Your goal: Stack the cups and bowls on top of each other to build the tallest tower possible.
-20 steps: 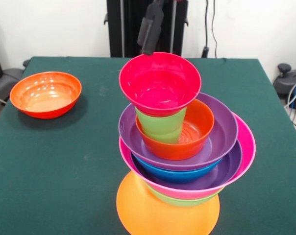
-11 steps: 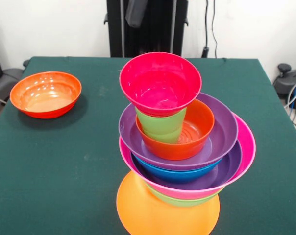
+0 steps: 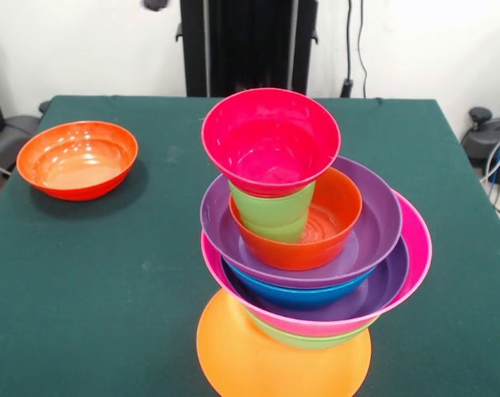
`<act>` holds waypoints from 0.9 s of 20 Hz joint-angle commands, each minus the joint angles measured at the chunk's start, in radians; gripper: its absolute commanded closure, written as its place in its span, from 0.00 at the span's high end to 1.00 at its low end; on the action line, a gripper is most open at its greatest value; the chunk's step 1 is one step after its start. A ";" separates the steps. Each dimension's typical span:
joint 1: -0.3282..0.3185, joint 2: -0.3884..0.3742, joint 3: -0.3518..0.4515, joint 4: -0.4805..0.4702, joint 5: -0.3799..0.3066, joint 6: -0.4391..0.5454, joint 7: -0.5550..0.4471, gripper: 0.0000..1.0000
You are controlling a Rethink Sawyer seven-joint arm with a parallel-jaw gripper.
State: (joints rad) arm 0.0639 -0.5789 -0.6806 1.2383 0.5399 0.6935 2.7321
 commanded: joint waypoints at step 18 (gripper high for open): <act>-0.167 0.085 0.325 0.195 -0.246 -0.172 -0.131 1.00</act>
State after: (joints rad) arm -0.0807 -0.5713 -0.5435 1.3181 0.3785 0.5857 2.7321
